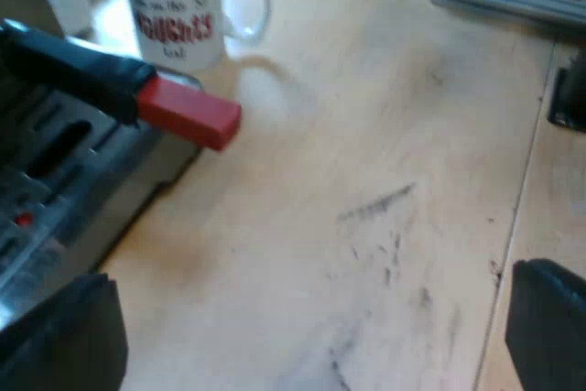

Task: Grind coffee beans and then tamp

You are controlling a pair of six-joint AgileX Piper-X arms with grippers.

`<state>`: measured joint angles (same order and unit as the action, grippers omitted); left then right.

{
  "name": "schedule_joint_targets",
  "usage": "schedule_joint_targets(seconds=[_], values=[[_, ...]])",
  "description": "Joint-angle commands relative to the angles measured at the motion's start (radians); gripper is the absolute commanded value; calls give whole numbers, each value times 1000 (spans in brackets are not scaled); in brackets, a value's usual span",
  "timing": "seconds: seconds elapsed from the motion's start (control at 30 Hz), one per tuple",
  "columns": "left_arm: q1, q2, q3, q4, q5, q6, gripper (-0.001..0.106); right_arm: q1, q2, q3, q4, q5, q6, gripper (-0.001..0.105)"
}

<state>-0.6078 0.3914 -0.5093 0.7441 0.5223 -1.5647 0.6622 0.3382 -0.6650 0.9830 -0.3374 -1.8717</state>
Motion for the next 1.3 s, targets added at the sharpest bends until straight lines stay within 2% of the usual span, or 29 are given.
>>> schedule_joint_targets(seconds=[0.03,0.23,0.57,0.67,0.73,0.87,0.97,1.07,1.13,1.23,1.27,1.3], values=[[-6,3,32,-27,13,0,85,31,5,-8,-16,15,43,77],[-6,3,70,-87,13,0,85,89,10,-8,-16,75,71,77],[-6,3,73,-128,13,0,85,211,123,-8,-76,140,102,75],[-6,3,73,-128,13,0,85,254,160,-8,-91,165,103,65],[-6,3,73,-128,13,0,85,294,192,-8,-90,179,125,54],[-6,3,73,-128,13,0,85,355,230,-4,-89,196,171,50],[-6,3,73,-128,13,0,85,415,242,16,-111,280,182,50],[-6,3,73,-128,13,0,85,482,242,49,-185,361,256,49],[-6,3,73,-128,13,0,85,541,242,75,-241,449,284,42],[-6,3,73,-128,13,0,85,626,242,120,-347,524,313,31],[-6,3,73,-128,13,0,85,626,242,120,-347,524,313,30],[-6,3,73,-128,13,0,85,670,242,147,-397,589,351,25]])
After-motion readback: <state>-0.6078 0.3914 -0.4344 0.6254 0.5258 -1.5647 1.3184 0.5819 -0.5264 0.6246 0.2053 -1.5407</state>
